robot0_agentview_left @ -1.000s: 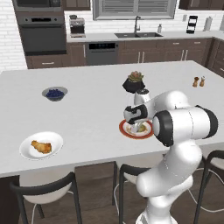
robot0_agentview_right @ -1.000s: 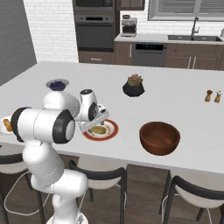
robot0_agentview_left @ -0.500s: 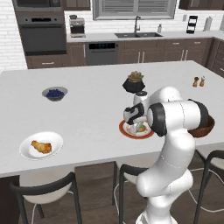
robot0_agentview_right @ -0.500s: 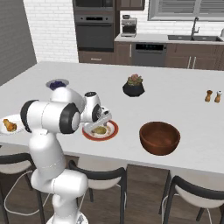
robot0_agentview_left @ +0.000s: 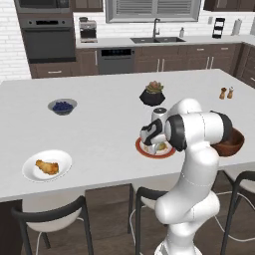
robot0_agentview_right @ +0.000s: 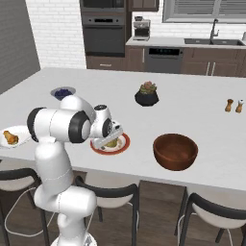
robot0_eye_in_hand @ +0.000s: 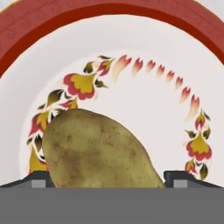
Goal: Pick the chicken drumstick and potato from their plates and place them in the bowl. Then put the bowl in the fridge.
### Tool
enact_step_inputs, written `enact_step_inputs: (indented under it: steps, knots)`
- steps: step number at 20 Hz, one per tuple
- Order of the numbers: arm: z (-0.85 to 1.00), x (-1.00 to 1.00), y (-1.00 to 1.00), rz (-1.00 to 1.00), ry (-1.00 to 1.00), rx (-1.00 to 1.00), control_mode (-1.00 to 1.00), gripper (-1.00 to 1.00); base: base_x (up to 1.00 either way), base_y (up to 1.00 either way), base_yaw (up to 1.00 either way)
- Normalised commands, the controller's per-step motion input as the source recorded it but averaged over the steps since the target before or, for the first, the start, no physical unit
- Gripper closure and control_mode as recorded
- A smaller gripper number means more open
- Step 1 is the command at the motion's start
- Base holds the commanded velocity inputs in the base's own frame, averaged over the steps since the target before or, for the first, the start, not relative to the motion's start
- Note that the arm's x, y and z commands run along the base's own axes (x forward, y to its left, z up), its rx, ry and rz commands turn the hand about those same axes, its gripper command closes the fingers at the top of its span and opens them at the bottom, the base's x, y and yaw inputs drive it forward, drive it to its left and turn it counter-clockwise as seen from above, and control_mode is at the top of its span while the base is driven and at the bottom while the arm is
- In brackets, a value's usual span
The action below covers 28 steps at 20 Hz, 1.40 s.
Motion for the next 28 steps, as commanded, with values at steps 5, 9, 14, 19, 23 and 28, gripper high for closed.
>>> enact_step_inputs:
  steps: [5,9,14,19,23,28]
  knots:
    - [-0.27,-0.36,-0.23,0.02,0.01,0.0,-1.0,1.0,0.0,0.0,0.0]
    - [-0.11,-0.19,-0.3,0.0,0.03,0.0,-1.0,1.0,0.0,0.0,0.0]
    - [0.66,-0.28,-0.69,0.0,0.0,0.06,-1.0,1.0,0.0,0.0,0.0]
    - [0.87,-0.69,-0.72,-0.03,-0.01,0.09,-1.0,1.0,0.0,0.0,0.0]
    - [0.68,-0.65,-0.86,-0.11,-0.05,0.01,-1.0,1.0,0.0,0.0,0.0]
    - [0.53,-0.08,-0.92,-0.18,-0.01,0.0,-1.0,1.0,0.0,0.0,0.0]
